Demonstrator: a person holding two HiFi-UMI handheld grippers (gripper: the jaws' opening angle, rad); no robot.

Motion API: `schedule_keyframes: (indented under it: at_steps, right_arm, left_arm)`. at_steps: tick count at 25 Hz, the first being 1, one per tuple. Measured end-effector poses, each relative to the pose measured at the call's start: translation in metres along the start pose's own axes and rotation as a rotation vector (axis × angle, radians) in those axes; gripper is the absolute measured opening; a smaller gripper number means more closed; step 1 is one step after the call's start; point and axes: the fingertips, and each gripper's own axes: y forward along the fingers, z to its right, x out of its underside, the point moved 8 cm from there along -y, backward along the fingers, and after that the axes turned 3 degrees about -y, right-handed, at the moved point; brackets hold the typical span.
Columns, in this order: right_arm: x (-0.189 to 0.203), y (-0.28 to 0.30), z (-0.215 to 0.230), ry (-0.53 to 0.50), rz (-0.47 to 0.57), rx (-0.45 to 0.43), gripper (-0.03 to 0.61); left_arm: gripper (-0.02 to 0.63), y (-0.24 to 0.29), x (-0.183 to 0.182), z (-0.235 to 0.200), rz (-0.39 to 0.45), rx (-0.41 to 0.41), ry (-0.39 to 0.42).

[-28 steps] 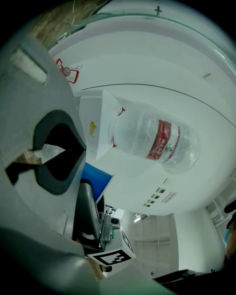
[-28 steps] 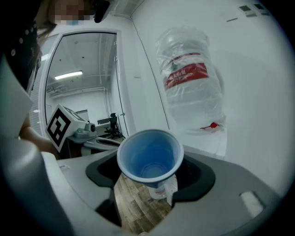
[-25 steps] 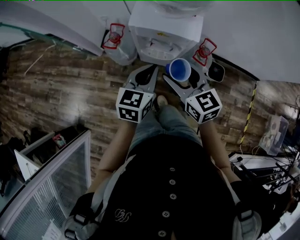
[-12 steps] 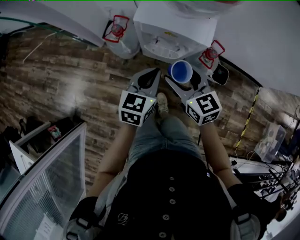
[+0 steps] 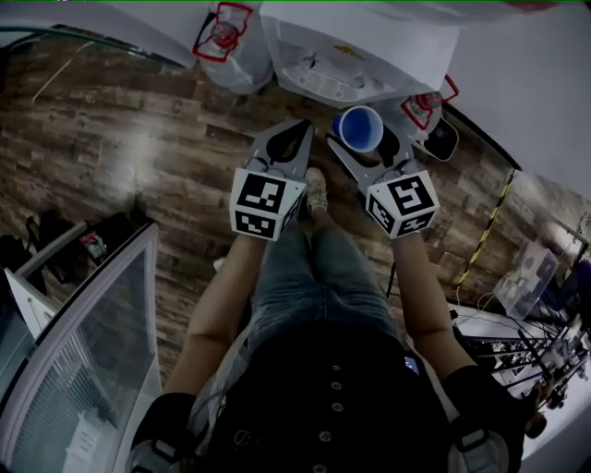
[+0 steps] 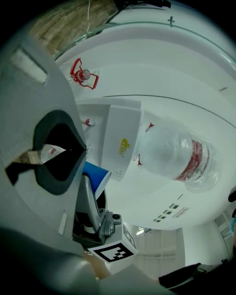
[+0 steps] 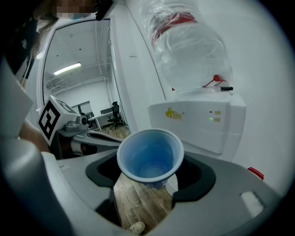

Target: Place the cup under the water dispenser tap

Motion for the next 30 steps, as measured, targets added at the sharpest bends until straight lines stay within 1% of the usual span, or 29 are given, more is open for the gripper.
schedule_keyframes:
  at_steps: [7, 15, 21, 25, 30]
  right_arm:
    - [0.032, 0.019, 0.012, 0.01, -0.03, 0.016, 0.334]
    - [0.062, 0.048, 0.027, 0.014, -0.041, 0.018, 0.334]
    - [0.088, 0.067, 0.034, 0.046, -0.071, 0.031, 0.334]
    - [0.103, 0.07, 0.038, 0.049, -0.081, 0.044, 0.334]
    - [0.12, 0.085, 0.05, 0.069, -0.086, 0.069, 0.334]
  left_arm:
    - [0.0, 0.019, 0.029, -0.009, 0.001, -0.017, -0.04]
    - [0.0, 0.041, 0.048, -0.028, 0.015, -0.043, -0.057]
    - [0.0, 0.054, 0.069, -0.038, -0.017, -0.059, -0.05]
    - [0.0, 0.061, 0.081, -0.041, -0.014, -0.067, -0.065]
    - [0.0, 0.083, 0.093, -0.053, -0.029, -0.065, -0.08]
